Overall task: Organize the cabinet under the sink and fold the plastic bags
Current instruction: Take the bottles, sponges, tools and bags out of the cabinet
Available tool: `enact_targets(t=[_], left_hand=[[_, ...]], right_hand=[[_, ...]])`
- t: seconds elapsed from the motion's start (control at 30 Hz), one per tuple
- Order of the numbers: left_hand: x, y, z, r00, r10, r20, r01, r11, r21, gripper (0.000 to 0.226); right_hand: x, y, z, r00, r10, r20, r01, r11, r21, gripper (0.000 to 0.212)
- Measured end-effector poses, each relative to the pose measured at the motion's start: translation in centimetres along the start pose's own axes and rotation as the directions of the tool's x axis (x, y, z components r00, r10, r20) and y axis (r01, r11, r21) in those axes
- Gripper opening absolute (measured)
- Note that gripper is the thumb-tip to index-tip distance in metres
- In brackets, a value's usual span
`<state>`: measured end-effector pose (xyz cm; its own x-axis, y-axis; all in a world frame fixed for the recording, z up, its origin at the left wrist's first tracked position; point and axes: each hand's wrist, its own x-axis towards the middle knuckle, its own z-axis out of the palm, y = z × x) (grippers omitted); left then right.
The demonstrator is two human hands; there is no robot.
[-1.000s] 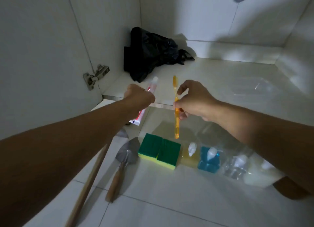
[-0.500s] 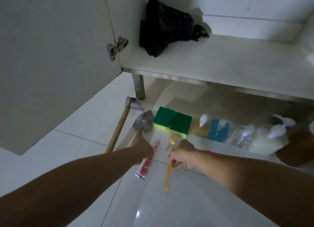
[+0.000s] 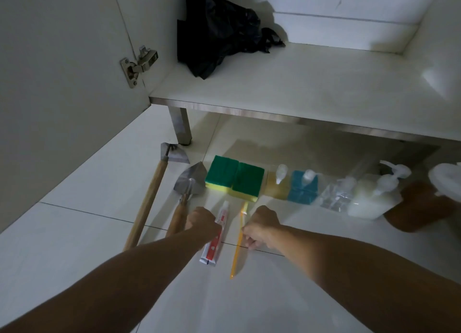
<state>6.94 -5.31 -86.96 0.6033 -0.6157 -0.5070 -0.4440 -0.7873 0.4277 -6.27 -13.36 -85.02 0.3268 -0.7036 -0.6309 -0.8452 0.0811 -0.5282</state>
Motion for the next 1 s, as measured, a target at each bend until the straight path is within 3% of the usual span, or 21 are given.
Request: enact_targets(t=[0.17,0.27,0.4,0.47,0.53,0.73,0.87,1.0], left_hand=[[0.1,0.8,0.0,0.988,0.122,-0.093,-0.107,0.982,0.156,0.042],[-0.3,3.6,-1.3,0.944,0.254,-0.212,-0.219,0.960,0.178,0.031],[-1.6,11.0,-5.3,0.744,0.456,-0.488,-0.479,0.874,0.087,0.013],[-2.7,15.1,-7.8,0.643,0.484,-0.594,-0.590,0.807,0.018,0.009],[-3.2,19.0,-9.7,0.606,0.500,-0.619,-0.653,0.757,-0.028,0.007],[-2.2,28.3,-11.5,0.784,0.435,-0.444,-0.578,0.772,-0.264,0.005],[-0.7,32.0,-10.6,0.843,0.406,-0.352,-0.518,0.789,-0.332,0.019],[0.5,35.4,-9.4,0.911,0.310,-0.271,-0.409,0.757,-0.510,0.030]], right_hand=[[-1.0,-0.7,-3.6,0.991,-0.133,0.006,0.133,0.981,-0.145,0.012],[-2.6,-2.7,-8.4,0.963,-0.267,-0.034,0.257,0.949,-0.181,0.013],[-5.0,-5.1,-16.9,0.891,-0.392,-0.227,0.357,0.916,-0.181,0.014],[-5.7,-5.9,-21.2,0.834,-0.425,-0.351,0.389,0.905,-0.171,0.012],[-5.7,-6.1,-25.3,0.775,-0.415,-0.476,0.391,0.907,-0.154,0.011],[-2.3,-5.1,-34.5,0.667,-0.239,-0.706,0.302,0.952,-0.037,0.007],[-0.3,-3.3,-37.0,0.610,-0.164,-0.775,0.208,0.977,-0.043,0.015],[1.7,-1.9,-39.1,0.587,-0.123,-0.800,0.158,0.987,-0.036,0.024]])
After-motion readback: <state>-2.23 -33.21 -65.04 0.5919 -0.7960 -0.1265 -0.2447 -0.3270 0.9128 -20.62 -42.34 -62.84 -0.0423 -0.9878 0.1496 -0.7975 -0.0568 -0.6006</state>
